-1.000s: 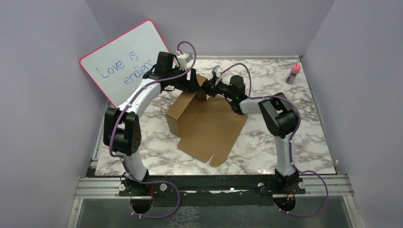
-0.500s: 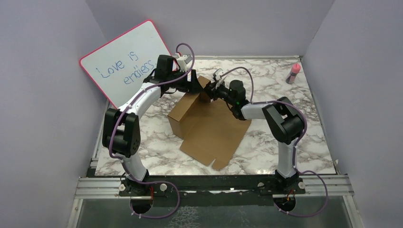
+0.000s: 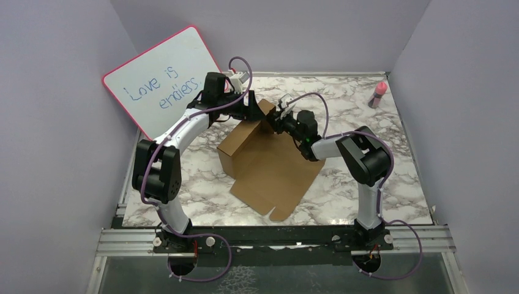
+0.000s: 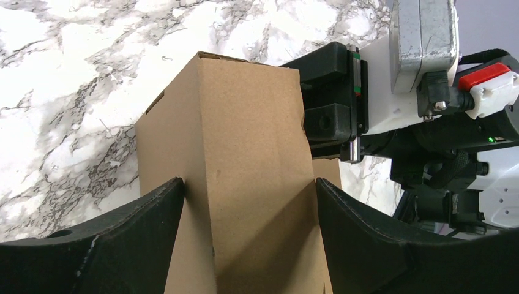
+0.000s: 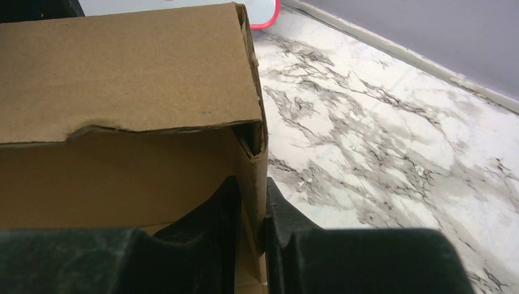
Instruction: Fold the paper box
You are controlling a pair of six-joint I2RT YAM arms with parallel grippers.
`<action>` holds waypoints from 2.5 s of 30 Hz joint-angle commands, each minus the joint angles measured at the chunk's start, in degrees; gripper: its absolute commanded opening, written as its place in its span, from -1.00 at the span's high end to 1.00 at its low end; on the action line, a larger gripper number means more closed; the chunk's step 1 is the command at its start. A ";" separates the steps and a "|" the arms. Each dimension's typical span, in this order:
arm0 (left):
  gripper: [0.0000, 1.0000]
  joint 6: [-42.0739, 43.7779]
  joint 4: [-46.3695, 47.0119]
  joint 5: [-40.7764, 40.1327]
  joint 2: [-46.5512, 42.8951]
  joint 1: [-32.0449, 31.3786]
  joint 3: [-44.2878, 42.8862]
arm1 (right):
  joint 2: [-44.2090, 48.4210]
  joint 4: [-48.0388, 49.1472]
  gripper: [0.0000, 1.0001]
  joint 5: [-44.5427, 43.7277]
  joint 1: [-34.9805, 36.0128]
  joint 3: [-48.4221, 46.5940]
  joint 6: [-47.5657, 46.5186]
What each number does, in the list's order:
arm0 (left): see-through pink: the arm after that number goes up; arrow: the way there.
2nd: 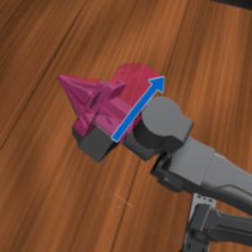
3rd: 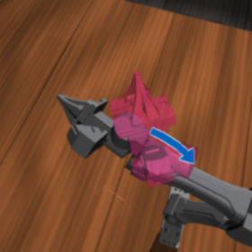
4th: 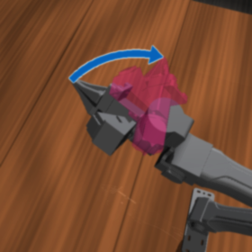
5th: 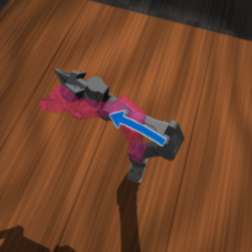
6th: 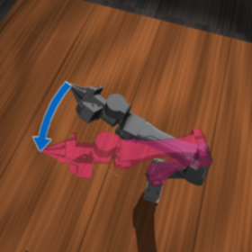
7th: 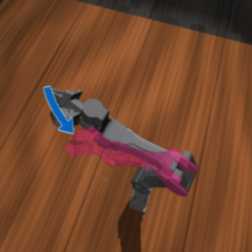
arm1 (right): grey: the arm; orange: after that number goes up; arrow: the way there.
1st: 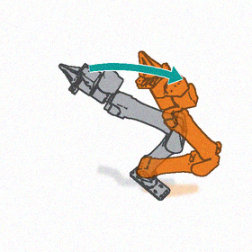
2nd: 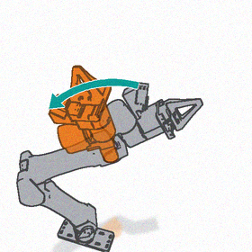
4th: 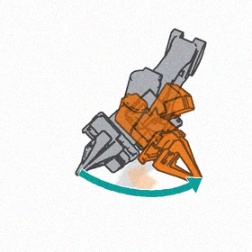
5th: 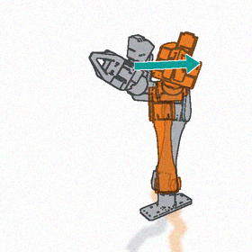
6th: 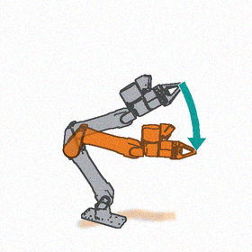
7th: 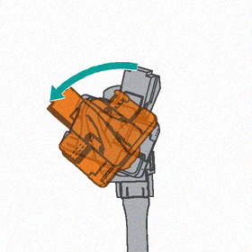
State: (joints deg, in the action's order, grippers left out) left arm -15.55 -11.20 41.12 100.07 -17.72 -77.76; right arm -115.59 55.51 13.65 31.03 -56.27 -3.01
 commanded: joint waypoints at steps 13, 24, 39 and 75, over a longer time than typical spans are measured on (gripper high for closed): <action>-0.54 -6.33 4.46 3.19 -3.55 -3.00 3.74 | 0.95 1.57 0.64 -17.60 1.14 2.95 8.89; -0.55 -4.83 0.03 -5.17 -4.47 -3.12 0.68 | 2.30 1.78 0.44 -14.08 1.66 3.77 10.48; -0.59 8.85 -13.97 -44.24 -14.45 -14.08 -4.97 | 20.02 -13.17 -0.49 -18.25 1.65 13.16 17.74; 0.45 24.49 -21.41 -109.04 10.03 -38.56 -12.64 | 58.13 -18.35 -0.89 -40.14 1.52 37.95 28.30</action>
State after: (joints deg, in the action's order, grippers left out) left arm 7.57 -32.42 -63.22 109.12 -56.58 -89.06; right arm -59.37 35.03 -24.69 32.56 -18.98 25.45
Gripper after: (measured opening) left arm 0.369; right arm 0.948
